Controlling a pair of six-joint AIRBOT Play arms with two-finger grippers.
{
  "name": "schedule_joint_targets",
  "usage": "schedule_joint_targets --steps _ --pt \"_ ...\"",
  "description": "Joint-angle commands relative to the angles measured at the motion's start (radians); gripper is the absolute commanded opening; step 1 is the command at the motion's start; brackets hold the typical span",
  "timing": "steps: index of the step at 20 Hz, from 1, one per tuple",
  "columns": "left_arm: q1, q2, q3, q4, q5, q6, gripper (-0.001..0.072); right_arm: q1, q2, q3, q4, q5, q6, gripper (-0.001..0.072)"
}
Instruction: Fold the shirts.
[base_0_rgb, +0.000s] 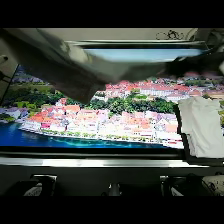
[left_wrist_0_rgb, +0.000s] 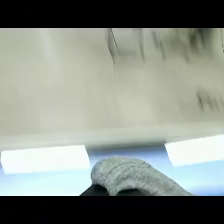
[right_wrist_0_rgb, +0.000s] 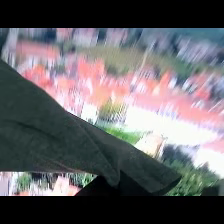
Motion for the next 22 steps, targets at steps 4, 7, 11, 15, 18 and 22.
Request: schedule_joint_targets --steps 4,7,11,15,18,22 --pt "0.024 0.234 0.079 0.191 0.089 -0.107 0.0024 0.002 0.297 0.069 -0.149 0.127 0.156 0.0017" --pt "0.022 0.198 0.024 0.182 -0.010 -0.106 0.0024 0.002 0.241 0.023 -0.147 0.354 0.158 0.0017" --pt "0.021 0.147 -0.300 0.153 0.014 -0.095 0.0024 0.002 0.140 -0.369 -0.031 0.368 0.172 0.0020" --pt "0.012 0.010 -0.682 -0.070 0.406 -0.095 0.0024 0.001 0.054 -0.836 0.035 -0.284 0.283 0.0019" --pt "-0.033 -0.157 -0.738 -0.117 0.413 -0.094 0.0024 0.001 -0.078 -0.889 -0.012 -0.517 0.443 0.0019" --pt "-0.053 -0.217 -0.737 -0.117 0.391 -0.086 0.0024 0.001 -0.173 -0.824 -0.008 -0.519 0.515 0.0060"
